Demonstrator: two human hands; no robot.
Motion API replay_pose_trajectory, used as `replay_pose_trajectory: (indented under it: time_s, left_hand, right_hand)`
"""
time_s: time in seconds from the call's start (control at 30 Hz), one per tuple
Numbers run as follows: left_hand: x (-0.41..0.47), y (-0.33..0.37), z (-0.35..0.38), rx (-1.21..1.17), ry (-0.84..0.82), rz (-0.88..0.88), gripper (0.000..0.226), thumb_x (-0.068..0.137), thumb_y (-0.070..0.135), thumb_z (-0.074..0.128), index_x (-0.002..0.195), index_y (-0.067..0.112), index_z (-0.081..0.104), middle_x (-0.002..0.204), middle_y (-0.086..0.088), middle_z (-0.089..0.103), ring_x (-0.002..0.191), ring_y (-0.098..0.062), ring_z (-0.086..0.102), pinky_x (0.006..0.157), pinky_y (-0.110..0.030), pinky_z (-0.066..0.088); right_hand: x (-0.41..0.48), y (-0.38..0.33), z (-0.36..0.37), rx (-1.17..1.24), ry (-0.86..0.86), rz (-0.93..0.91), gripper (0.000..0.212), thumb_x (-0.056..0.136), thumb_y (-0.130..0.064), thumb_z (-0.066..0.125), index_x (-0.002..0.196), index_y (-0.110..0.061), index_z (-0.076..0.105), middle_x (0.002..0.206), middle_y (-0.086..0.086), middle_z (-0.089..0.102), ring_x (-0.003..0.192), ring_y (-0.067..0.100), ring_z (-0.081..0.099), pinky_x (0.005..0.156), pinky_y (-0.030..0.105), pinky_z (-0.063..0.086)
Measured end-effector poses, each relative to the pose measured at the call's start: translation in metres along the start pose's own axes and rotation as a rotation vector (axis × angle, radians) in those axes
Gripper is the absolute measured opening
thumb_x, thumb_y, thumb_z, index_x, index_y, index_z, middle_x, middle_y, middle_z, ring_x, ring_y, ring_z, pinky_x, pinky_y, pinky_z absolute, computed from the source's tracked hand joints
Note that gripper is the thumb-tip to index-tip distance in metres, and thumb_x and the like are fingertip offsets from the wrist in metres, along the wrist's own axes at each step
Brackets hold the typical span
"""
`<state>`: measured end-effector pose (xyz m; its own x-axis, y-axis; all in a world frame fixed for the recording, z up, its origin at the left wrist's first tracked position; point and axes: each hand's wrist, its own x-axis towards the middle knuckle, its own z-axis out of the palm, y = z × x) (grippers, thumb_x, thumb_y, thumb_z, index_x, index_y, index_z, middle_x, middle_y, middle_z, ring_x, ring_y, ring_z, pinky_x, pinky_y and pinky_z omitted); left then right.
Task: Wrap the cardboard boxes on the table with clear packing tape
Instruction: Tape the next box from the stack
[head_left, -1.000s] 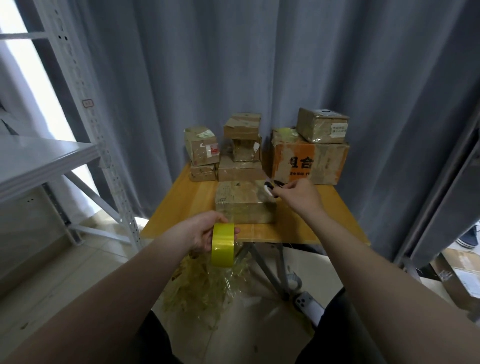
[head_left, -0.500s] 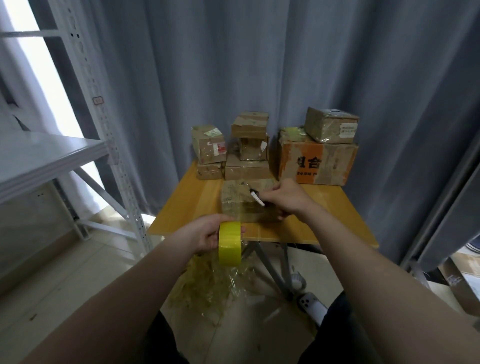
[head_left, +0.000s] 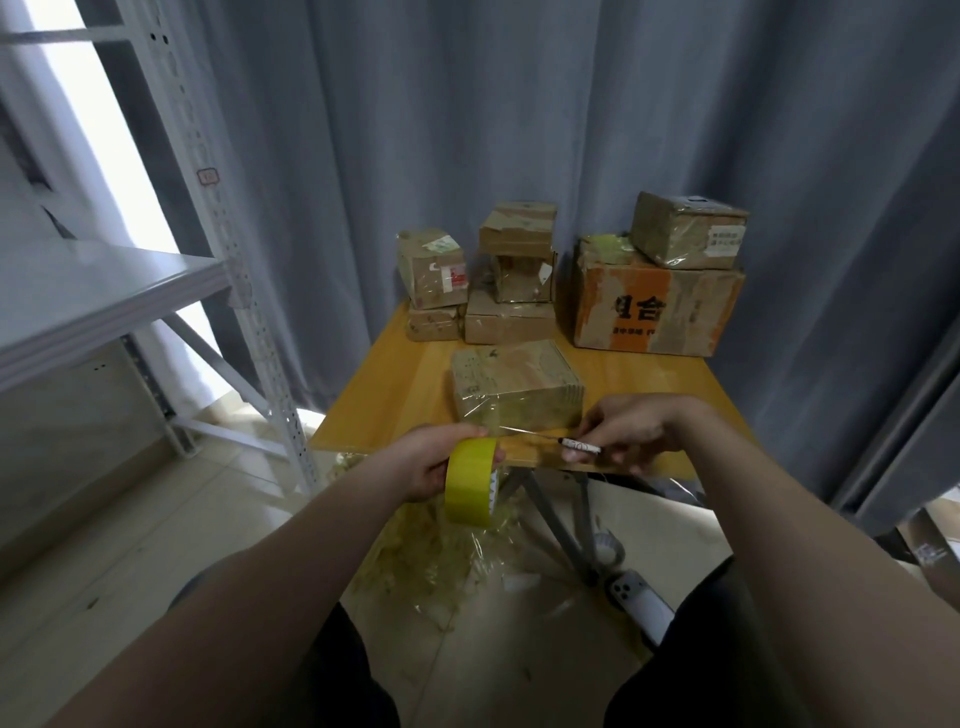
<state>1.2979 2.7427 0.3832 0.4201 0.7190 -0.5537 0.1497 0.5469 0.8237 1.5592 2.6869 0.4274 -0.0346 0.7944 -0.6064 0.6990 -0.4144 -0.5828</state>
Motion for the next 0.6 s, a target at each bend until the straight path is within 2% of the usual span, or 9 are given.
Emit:
replay_pose_trajectory:
  time_s: [0.07,0.13,0.27,0.37,0.4,0.5,0.6]
  left_hand:
    - [0.003,-0.001,-0.002,0.011,-0.005,0.002,0.027,0.1,0.019,0.066,0.118,-0.001,0.067,0.096,-0.014,0.079,0.074,-0.019,0.076,0.081,-0.035,0.062]
    - [0.004,-0.001,-0.003,0.009,-0.013,-0.011,0.027,0.099,0.02,0.067,0.117,0.0,0.068,0.099,-0.013,0.079,0.076,-0.02,0.076,0.085,-0.036,0.06]
    - [-0.003,0.0,0.001,0.057,-0.009,-0.025,0.019,0.098,0.021,0.068,0.093,0.003,0.072,0.084,-0.01,0.078,0.08,-0.022,0.072,0.098,-0.044,0.056]
    - [-0.002,-0.001,0.001,0.076,-0.008,-0.042,0.035,0.099,0.022,0.067,0.07,0.007,0.079,0.081,-0.01,0.078,0.092,-0.027,0.071,0.107,-0.049,0.051]
    - [-0.001,-0.001,0.0,0.081,-0.019,-0.052,0.037,0.099,0.023,0.067,0.068,0.008,0.08,0.082,-0.011,0.079,0.096,-0.029,0.071,0.108,-0.05,0.051]
    - [0.0,0.0,-0.001,0.091,-0.012,-0.06,0.02,0.099,0.024,0.068,0.092,0.005,0.073,0.08,-0.009,0.079,0.092,-0.027,0.072,0.096,-0.046,0.056]
    - [0.005,-0.001,-0.007,0.116,-0.061,-0.059,0.024,0.098,0.025,0.068,0.109,0.004,0.071,0.095,-0.009,0.08,0.09,-0.023,0.075,0.089,-0.041,0.059]
  right_hand:
    - [0.01,-0.008,-0.005,-0.013,-0.007,-0.008,0.058,0.076,-0.044,0.087,0.121,-0.01,0.072,0.089,-0.001,0.066,0.067,0.009,0.051,0.054,0.022,0.047]
    - [0.018,-0.017,-0.01,-0.034,-0.039,-0.025,0.062,0.071,-0.044,0.089,0.121,-0.011,0.073,0.097,0.001,0.067,0.069,0.009,0.053,0.056,0.022,0.048]
    - [0.033,-0.028,-0.015,-0.048,-0.075,-0.09,0.069,0.06,-0.043,0.091,0.119,-0.01,0.075,0.102,0.005,0.07,0.073,0.01,0.056,0.057,0.024,0.053]
    - [0.042,-0.025,-0.014,-0.009,-0.087,-0.145,0.06,0.066,-0.034,0.089,0.116,-0.005,0.075,0.103,0.012,0.068,0.074,0.014,0.06,0.056,0.023,0.057]
    - [0.045,-0.024,-0.014,0.005,-0.08,-0.161,0.053,0.067,-0.031,0.089,0.112,-0.005,0.076,0.1,0.014,0.068,0.077,0.017,0.062,0.056,0.022,0.057]
    - [0.047,-0.019,-0.012,0.041,-0.05,-0.183,0.032,0.076,-0.022,0.088,0.102,-0.006,0.08,0.088,0.014,0.071,0.077,0.021,0.069,0.055,0.023,0.059]
    - [0.049,-0.017,-0.009,0.06,-0.072,-0.144,0.038,0.073,-0.02,0.089,0.105,-0.003,0.079,0.098,0.018,0.072,0.089,0.025,0.071,0.064,0.027,0.063]
